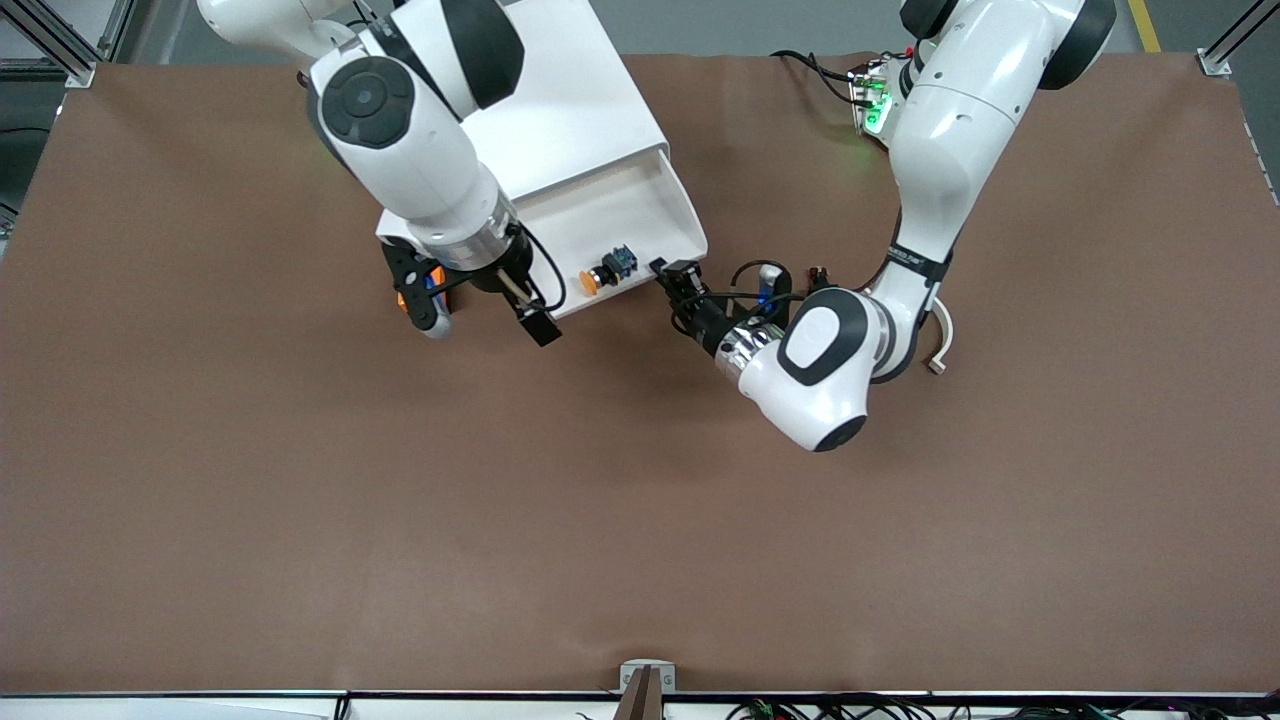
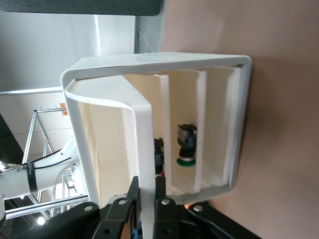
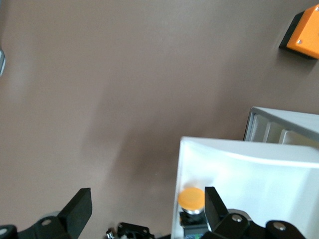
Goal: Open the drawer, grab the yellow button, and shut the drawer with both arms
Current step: 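Pull the drawer open with the left gripper while the right gripper reaches in, then grasp the yellow button with the right gripper while the left gripper withdraws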
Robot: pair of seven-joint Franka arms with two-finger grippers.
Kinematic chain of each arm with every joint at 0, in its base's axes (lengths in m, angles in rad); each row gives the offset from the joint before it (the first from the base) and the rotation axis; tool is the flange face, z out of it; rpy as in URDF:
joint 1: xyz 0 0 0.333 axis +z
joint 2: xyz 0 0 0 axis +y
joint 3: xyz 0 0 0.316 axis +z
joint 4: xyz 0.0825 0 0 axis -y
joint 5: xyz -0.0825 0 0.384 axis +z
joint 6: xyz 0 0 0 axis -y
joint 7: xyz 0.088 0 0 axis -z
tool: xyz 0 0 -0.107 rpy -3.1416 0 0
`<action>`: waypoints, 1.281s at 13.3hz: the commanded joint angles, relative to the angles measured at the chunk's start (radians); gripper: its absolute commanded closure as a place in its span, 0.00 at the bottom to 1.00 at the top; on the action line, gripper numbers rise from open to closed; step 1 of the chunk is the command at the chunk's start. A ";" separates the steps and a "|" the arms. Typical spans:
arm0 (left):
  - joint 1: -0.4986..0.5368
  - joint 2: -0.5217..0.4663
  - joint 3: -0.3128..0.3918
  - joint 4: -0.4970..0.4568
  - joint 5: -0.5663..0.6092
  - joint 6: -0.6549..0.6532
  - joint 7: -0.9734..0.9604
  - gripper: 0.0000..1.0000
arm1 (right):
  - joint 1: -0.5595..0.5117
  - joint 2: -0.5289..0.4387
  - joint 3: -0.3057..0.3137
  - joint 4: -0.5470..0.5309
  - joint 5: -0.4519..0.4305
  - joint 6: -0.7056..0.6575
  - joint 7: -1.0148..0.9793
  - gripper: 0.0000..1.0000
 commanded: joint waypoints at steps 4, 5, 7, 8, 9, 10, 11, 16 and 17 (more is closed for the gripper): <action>0.019 0.007 0.018 0.026 0.002 -0.012 0.136 0.10 | 0.083 0.076 -0.012 0.011 0.014 0.081 0.111 0.00; 0.019 0.007 0.019 0.026 0.018 -0.014 0.136 0.01 | 0.094 0.087 -0.012 0.011 0.012 0.083 0.111 0.00; 0.024 -0.002 0.018 0.029 0.068 -0.014 0.147 0.01 | 0.110 0.095 -0.012 -0.003 0.009 0.087 0.111 0.00; 0.031 -0.008 0.019 0.032 0.082 -0.014 0.153 0.01 | 0.126 0.095 -0.013 -0.033 0.005 0.118 0.111 0.00; 0.053 -0.008 0.022 0.035 0.088 -0.015 0.158 0.01 | 0.133 0.093 -0.013 -0.070 0.005 0.148 0.111 0.00; 0.073 -0.013 0.025 0.044 0.090 -0.017 0.168 0.01 | 0.134 0.092 -0.013 -0.083 0.003 0.150 0.110 0.00; 0.093 -0.019 0.037 0.067 0.091 -0.018 0.183 0.01 | 0.137 0.092 -0.012 -0.086 0.000 0.149 0.105 0.00; 0.154 -0.064 0.057 0.073 0.335 -0.021 0.334 0.01 | 0.145 0.078 -0.012 -0.126 -0.004 0.132 0.050 0.00; 0.163 -0.074 0.061 0.072 0.372 -0.021 0.378 0.01 | 0.146 0.070 -0.010 -0.126 -0.004 0.109 0.048 0.00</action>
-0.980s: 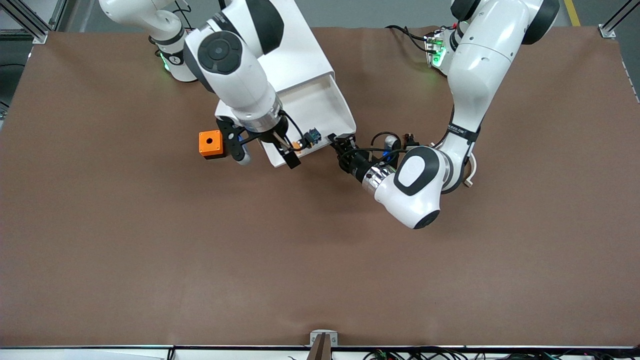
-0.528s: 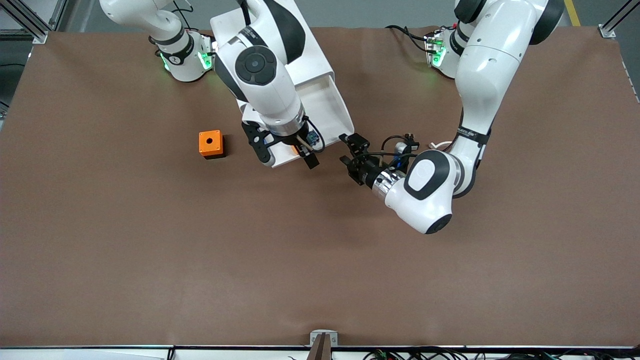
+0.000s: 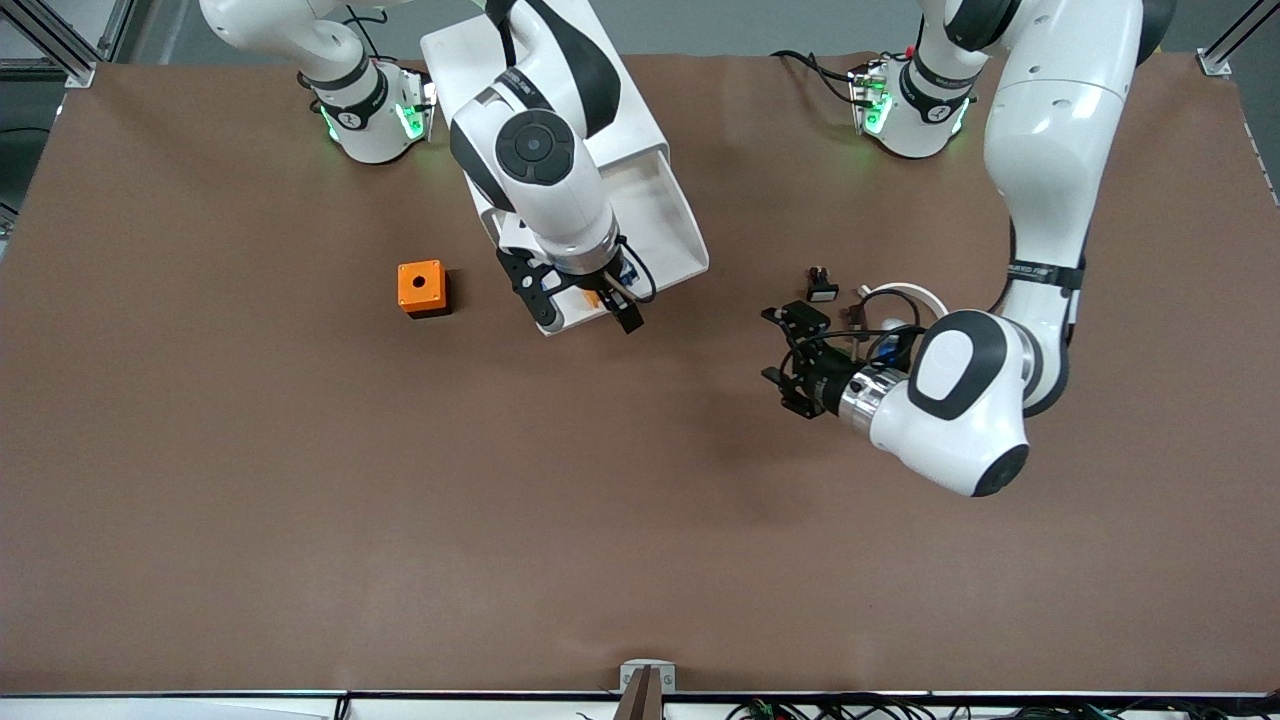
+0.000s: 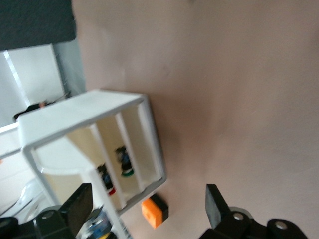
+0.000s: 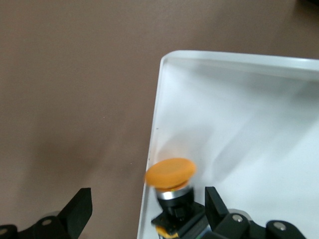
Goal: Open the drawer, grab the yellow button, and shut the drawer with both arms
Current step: 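Grasp the yellow button with the right gripper while the left gripper withdraws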
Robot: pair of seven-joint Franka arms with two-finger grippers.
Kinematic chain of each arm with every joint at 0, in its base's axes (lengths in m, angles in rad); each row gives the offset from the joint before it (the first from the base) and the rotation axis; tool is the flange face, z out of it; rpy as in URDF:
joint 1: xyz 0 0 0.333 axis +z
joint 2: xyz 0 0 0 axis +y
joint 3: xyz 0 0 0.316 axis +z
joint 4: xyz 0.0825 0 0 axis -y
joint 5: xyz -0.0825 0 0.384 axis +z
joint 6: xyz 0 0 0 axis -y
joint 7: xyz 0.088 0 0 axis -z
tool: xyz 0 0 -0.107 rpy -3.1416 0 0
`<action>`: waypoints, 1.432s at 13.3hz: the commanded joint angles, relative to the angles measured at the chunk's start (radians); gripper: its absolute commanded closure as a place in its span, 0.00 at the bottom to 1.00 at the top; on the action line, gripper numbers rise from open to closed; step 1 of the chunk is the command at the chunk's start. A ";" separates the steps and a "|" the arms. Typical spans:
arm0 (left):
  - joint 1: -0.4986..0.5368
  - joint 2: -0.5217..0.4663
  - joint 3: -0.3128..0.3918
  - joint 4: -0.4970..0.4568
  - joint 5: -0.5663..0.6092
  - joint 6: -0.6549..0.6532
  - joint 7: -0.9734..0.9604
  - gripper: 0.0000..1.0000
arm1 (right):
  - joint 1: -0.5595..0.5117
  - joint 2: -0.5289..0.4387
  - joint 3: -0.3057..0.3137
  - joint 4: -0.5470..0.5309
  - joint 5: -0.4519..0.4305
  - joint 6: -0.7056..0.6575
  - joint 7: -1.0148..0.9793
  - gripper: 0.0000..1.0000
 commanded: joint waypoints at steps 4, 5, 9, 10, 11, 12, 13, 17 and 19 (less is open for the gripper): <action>0.013 -0.063 0.011 -0.006 0.271 -0.011 0.239 0.01 | 0.026 -0.049 -0.009 -0.044 -0.003 -0.029 -0.019 0.00; 0.010 -0.064 0.011 -0.006 0.334 -0.008 0.320 0.01 | 0.026 -0.051 -0.009 -0.044 -0.003 -0.034 -0.020 0.02; 0.013 -0.064 0.009 -0.004 0.473 0.062 0.586 0.01 | 0.039 -0.068 -0.007 -0.050 -0.003 -0.055 -0.040 0.08; 0.012 -0.064 0.014 -0.004 0.474 0.105 0.604 0.01 | 0.039 -0.083 -0.007 -0.061 -0.003 -0.065 -0.056 0.11; 0.013 -0.064 0.015 -0.004 0.474 0.127 0.608 0.01 | 0.042 -0.097 -0.006 -0.087 -0.003 -0.063 -0.060 0.15; 0.018 -0.064 0.017 -0.004 0.476 0.132 0.617 0.01 | 0.048 -0.108 -0.007 -0.105 -0.003 -0.059 -0.069 0.18; 0.016 -0.064 0.017 -0.004 0.476 0.135 0.650 0.01 | 0.049 -0.109 -0.006 -0.110 -0.003 -0.057 -0.071 0.23; 0.007 -0.102 0.012 -0.007 0.477 0.138 0.885 0.01 | 0.054 -0.109 -0.006 -0.110 -0.003 -0.048 -0.073 0.54; 0.010 -0.110 0.008 -0.008 0.494 0.138 1.025 0.01 | 0.057 -0.108 -0.006 -0.109 -0.003 -0.019 -0.071 0.78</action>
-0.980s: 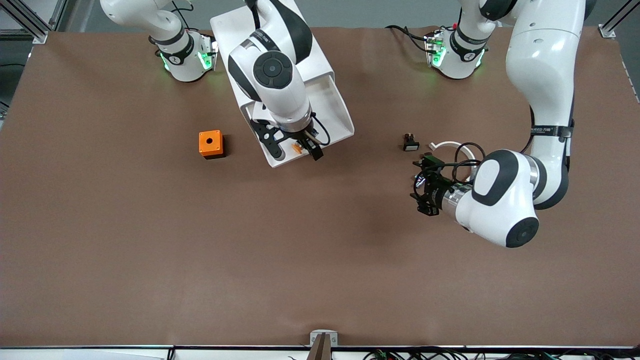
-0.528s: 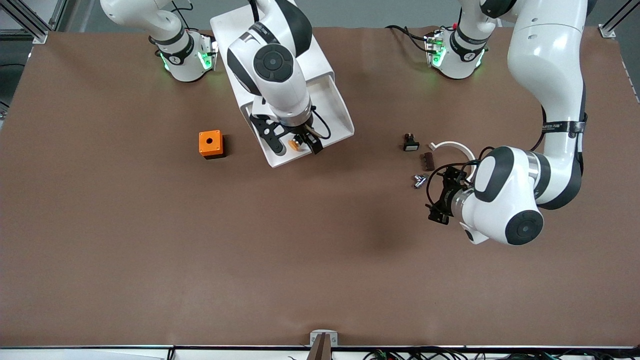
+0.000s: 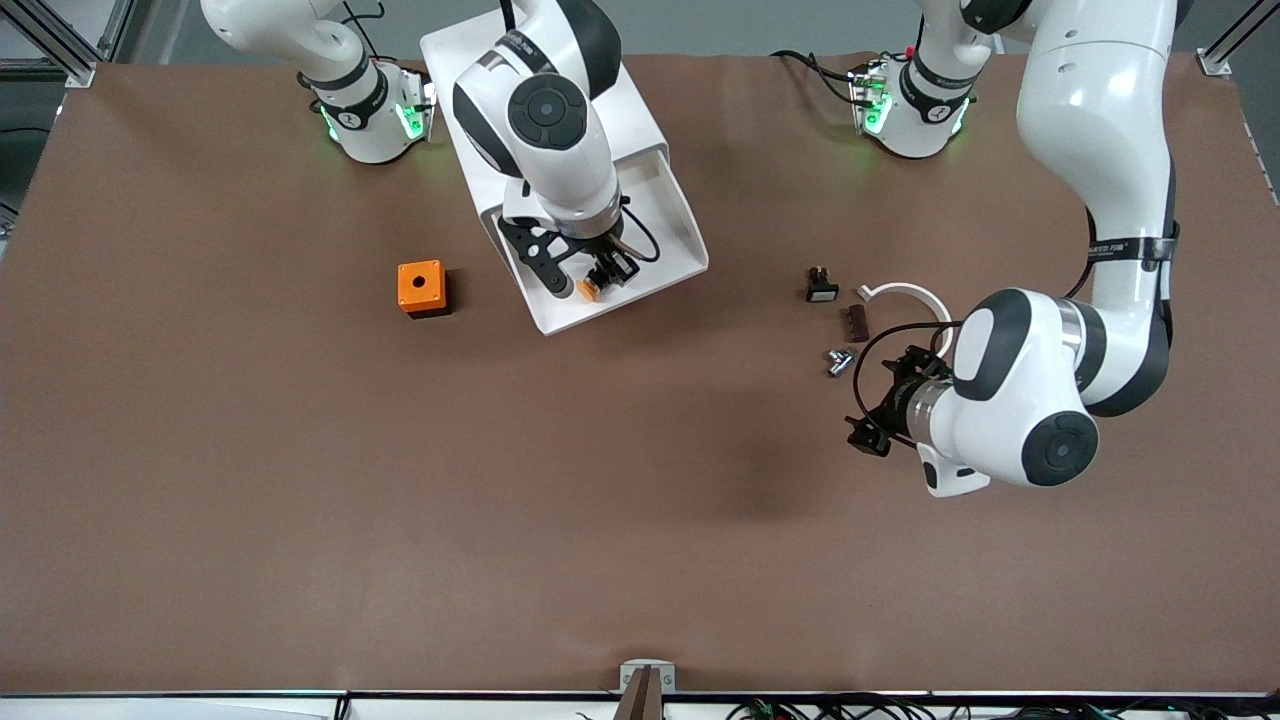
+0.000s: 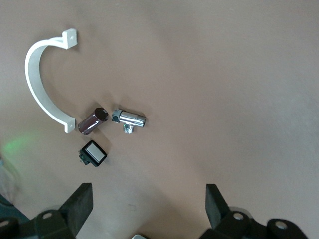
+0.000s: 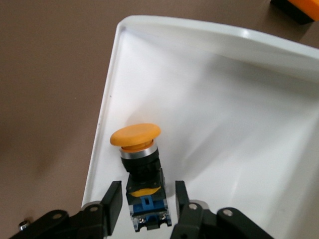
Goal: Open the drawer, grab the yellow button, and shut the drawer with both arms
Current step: 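Lift the yellow button out of the drawer with the right gripper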
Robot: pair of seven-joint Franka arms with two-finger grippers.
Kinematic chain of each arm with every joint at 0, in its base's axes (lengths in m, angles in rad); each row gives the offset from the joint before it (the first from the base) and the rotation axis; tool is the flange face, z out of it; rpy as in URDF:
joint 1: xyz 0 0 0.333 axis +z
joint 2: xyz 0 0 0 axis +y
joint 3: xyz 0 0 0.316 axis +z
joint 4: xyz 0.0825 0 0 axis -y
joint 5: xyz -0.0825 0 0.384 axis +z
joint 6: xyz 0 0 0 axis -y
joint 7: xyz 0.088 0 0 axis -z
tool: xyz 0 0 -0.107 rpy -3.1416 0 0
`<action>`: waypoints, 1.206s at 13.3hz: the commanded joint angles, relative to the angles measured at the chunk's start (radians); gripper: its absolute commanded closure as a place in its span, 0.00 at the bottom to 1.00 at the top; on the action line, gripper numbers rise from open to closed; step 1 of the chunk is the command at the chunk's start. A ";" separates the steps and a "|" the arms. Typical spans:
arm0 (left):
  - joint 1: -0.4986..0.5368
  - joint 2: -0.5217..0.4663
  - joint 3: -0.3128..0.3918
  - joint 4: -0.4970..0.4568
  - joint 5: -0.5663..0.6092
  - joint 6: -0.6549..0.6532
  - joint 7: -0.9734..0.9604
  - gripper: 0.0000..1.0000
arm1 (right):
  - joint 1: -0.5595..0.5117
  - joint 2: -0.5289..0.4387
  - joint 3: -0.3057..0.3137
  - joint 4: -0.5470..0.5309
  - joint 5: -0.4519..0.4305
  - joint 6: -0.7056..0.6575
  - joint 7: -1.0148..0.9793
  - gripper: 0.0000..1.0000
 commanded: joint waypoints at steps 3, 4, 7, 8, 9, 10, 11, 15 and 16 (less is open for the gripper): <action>0.002 -0.053 -0.004 -0.018 0.037 0.003 0.327 0.01 | -0.016 -0.062 -0.020 -0.019 0.000 -0.014 -0.018 1.00; 0.000 -0.059 -0.006 -0.018 0.032 0.003 0.378 0.01 | -0.047 -0.079 -0.022 -0.010 0.003 -0.032 -0.057 1.00; -0.012 -0.059 -0.011 -0.031 0.023 0.003 0.534 0.00 | -0.166 -0.099 -0.020 0.063 0.016 -0.118 -0.160 1.00; -0.011 -0.056 -0.036 -0.034 0.025 0.003 0.561 0.00 | -0.208 -0.108 -0.020 0.077 0.017 -0.147 -0.244 1.00; -0.011 -0.053 -0.055 -0.035 0.023 0.017 0.562 0.00 | -0.244 -0.117 -0.023 0.076 0.017 -0.172 -0.337 1.00; -0.015 -0.051 -0.078 -0.041 0.020 0.040 0.559 0.00 | -0.302 -0.125 -0.025 0.079 0.017 -0.193 -0.435 1.00; -0.017 -0.050 -0.104 -0.047 0.005 0.056 0.543 0.00 | -0.350 -0.129 -0.025 0.082 0.016 -0.219 -0.529 1.00; -0.092 -0.050 -0.123 -0.090 -0.044 0.133 0.381 0.00 | -0.569 -0.126 -0.025 0.073 -0.006 -0.252 -1.000 1.00; -0.138 -0.047 -0.123 -0.089 -0.041 0.158 0.261 0.00 | -0.635 -0.116 -0.027 0.073 -0.027 -0.243 -1.135 1.00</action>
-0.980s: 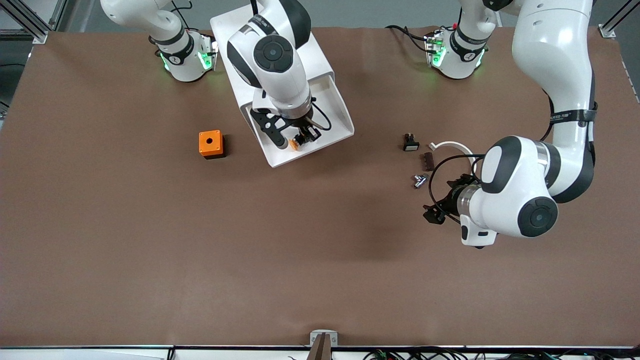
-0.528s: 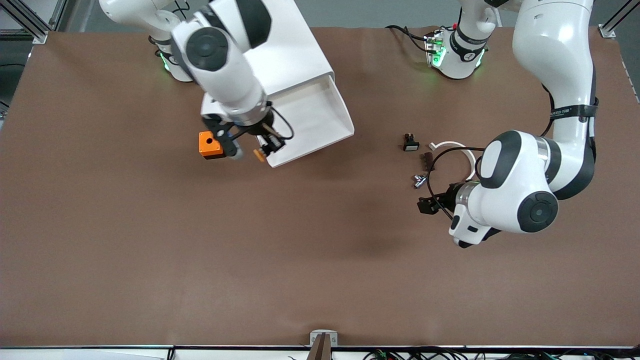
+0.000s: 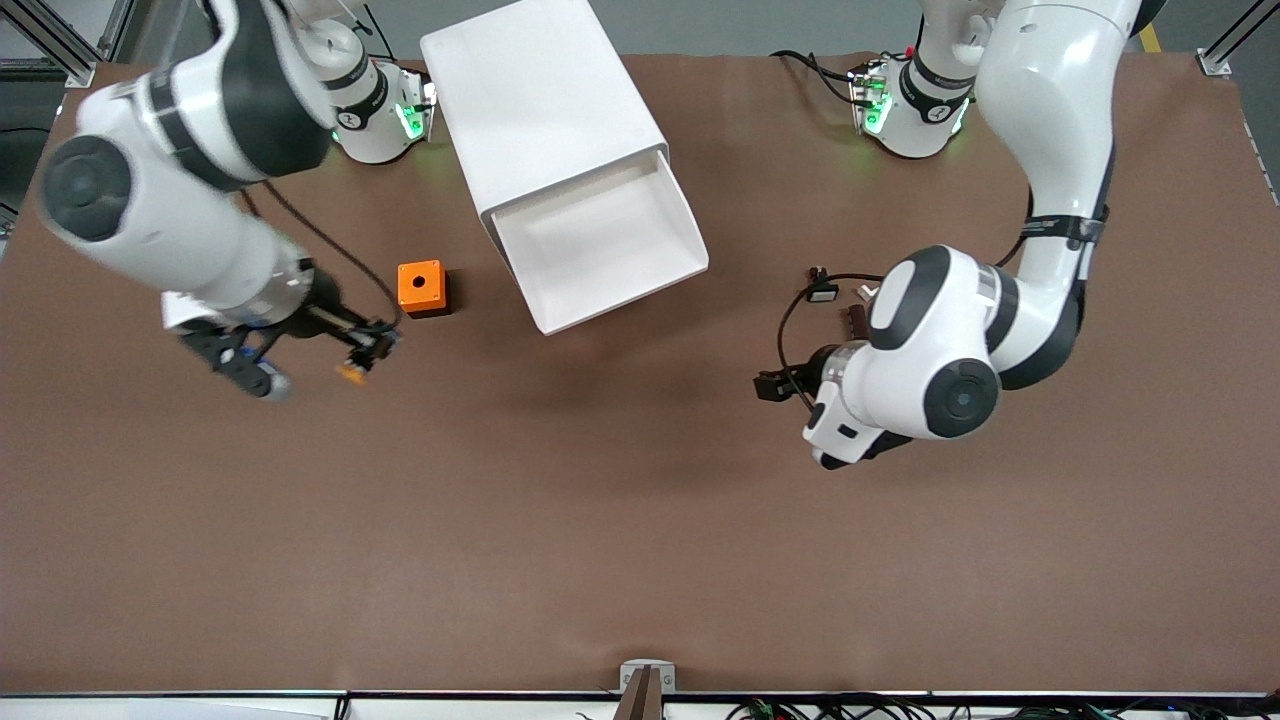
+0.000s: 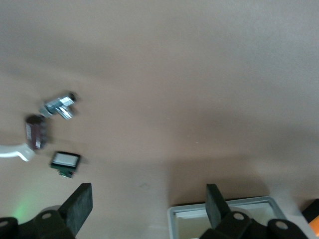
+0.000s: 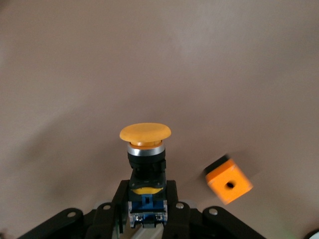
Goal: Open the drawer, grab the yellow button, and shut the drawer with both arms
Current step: 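Lift the yellow button out of the drawer with the right gripper, then lower the yellow button onto the table with the right gripper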
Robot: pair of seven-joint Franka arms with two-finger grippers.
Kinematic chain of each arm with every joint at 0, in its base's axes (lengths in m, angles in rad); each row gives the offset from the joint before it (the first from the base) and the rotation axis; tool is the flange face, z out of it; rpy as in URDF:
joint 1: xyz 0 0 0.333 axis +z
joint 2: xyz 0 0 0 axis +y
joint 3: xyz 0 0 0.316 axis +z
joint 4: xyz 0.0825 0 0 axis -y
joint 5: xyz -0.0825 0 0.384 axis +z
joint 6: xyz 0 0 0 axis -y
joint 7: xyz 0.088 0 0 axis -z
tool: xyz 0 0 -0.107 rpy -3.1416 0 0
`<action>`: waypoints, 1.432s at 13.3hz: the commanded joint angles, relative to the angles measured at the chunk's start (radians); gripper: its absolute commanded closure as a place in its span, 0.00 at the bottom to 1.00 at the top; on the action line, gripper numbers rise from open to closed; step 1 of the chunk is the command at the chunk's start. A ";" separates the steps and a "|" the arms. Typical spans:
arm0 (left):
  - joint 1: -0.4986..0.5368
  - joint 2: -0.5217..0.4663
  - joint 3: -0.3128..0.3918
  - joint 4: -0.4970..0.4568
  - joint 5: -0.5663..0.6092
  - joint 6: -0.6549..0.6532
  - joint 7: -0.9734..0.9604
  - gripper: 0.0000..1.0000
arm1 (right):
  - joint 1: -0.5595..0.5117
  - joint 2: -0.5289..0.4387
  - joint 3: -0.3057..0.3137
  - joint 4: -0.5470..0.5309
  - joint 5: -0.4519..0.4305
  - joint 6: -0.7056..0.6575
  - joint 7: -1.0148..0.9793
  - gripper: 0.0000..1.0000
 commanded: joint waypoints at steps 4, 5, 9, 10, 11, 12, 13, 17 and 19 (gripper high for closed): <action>-0.174 -0.004 0.004 -0.018 -0.011 0.069 -0.304 0.00 | -0.224 0.129 0.019 0.001 -0.043 0.123 -0.477 1.00; -0.205 0.002 0.002 -0.018 -0.014 0.069 -0.335 0.00 | -0.243 0.168 0.018 0.004 -0.062 0.152 -0.527 1.00; -0.265 0.009 0.002 -0.018 -0.090 0.077 -0.360 0.00 | -0.313 0.329 0.018 0.006 -0.090 0.313 -0.735 1.00; -0.274 0.012 0.002 -0.024 -0.106 0.075 -0.362 0.00 | -0.319 0.364 0.018 0.006 -0.086 0.350 -0.756 1.00; -0.295 0.015 0.002 -0.031 -0.127 0.075 -0.362 0.00 | -0.327 0.396 0.018 0.006 -0.086 0.361 -0.760 1.00; -0.311 0.016 0.002 -0.036 -0.142 0.075 -0.363 0.00 | -0.329 0.421 0.018 0.006 -0.087 0.373 -0.762 1.00; -0.329 0.016 0.002 -0.042 -0.149 0.075 -0.372 0.00 | -0.329 0.436 0.018 0.004 -0.087 0.391 -0.762 1.00; -0.420 0.014 0.001 -0.054 -0.168 0.075 -0.438 0.00 | -0.330 0.496 0.019 0.004 -0.086 0.434 -0.799 0.99; -0.449 0.012 0.000 -0.067 -0.178 0.075 -0.452 0.00 | -0.330 0.513 0.019 0.004 -0.086 0.440 -0.799 0.97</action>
